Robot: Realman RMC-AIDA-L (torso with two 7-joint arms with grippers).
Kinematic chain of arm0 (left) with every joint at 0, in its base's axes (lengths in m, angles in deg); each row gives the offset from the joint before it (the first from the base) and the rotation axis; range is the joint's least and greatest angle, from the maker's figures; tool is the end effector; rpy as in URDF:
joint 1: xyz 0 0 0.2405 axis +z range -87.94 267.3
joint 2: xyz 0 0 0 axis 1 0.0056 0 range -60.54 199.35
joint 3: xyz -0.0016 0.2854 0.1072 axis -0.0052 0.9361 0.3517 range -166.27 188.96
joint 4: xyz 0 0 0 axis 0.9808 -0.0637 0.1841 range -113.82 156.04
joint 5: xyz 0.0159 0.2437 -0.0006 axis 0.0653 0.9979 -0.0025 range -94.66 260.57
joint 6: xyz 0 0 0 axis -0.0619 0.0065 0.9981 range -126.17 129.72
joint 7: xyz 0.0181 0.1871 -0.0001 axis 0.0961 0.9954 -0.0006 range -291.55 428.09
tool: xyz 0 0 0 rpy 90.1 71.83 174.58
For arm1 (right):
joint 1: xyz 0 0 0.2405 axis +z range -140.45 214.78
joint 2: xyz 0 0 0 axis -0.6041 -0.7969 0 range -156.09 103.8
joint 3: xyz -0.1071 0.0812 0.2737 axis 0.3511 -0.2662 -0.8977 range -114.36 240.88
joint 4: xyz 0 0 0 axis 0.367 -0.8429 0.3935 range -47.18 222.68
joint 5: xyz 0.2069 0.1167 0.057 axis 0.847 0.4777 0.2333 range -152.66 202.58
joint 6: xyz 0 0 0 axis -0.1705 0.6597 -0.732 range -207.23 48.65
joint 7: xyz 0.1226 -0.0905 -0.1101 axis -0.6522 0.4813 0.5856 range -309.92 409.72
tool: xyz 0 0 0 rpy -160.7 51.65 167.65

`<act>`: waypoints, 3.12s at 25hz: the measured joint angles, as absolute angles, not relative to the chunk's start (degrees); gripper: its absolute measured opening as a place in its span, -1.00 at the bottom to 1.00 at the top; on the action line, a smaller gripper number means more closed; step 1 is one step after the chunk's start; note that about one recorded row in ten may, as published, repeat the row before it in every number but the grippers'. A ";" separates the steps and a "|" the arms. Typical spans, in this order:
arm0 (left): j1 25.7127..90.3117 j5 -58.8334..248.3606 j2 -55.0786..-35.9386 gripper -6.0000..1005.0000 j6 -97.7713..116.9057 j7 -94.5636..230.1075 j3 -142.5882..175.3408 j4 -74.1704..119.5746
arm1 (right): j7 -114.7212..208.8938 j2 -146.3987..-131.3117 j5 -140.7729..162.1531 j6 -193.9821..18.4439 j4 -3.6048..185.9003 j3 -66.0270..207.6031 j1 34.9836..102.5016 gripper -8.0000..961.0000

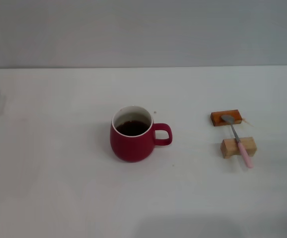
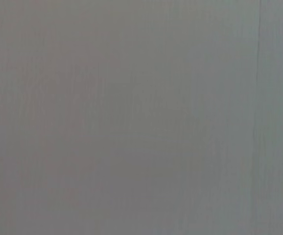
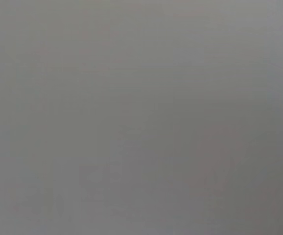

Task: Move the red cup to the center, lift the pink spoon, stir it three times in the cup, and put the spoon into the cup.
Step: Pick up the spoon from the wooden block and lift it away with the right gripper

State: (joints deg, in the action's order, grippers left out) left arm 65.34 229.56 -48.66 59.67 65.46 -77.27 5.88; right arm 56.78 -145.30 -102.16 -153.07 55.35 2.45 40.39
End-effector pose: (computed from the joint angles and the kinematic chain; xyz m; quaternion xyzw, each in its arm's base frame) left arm -0.4283 0.4360 0.0298 -0.5470 -0.2843 -0.2809 0.7356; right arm 0.4188 0.3134 0.0012 -0.5144 0.2479 0.3118 0.7595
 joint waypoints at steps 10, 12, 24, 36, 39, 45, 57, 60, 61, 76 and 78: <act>65.02 229.54 -48.70 0.70 59.29 65.57 -78.03 6.00 | 74.58 -144.03 -102.40 -144.31 36.10 12.23 30.22 0.39; 65.12 229.55 -48.66 0.70 59.35 65.57 -78.08 6.00 | 75.10 -143.51 -102.73 -142.37 34.02 13.34 29.15 0.39; 65.53 229.55 -48.49 0.70 59.69 65.75 -78.36 6.14 | 74.94 -142.70 -108.27 -133.73 29.55 17.85 26.34 0.39; 65.78 229.96 -48.38 0.70 59.78 66.20 -79.61 6.27 | 74.48 -141.95 -108.36 -132.09 32.53 23.90 28.31 0.39; 65.81 230.00 -48.31 0.70 59.81 66.20 -79.66 6.26 | 72.89 -142.20 -108.37 -132.71 33.79 24.12 28.59 0.39; 65.87 230.00 -48.13 0.70 59.94 66.24 -79.75 6.27 | 68.28 -143.30 -108.38 -139.63 41.27 27.23 31.65 0.39; 66.26 229.99 -48.10 0.69 60.95 66.25 -79.71 6.17 | 62.25 -145.09 -108.17 -142.58 50.69 28.15 36.65 0.39; 66.33 229.99 -48.10 0.69 61.20 66.25 -79.70 6.17 | 59.90 -145.53 -107.91 -145.23 54.23 28.98 38.19 0.39; 66.37 229.99 -48.12 0.69 61.28 66.25 -79.70 6.16 | 59.08 -145.58 -107.84 -145.69 55.11 29.20 38.67 0.39; 66.93 229.99 -48.43 0.69 62.55 66.25 -79.27 5.55 | 55.96 -145.59 -107.66 -141.72 57.21 29.05 41.08 0.39; 66.92 229.99 -48.44 0.69 62.57 66.25 -79.26 5.55 | 55.93 -145.56 -107.43 -140.48 57.03 28.76 41.26 0.39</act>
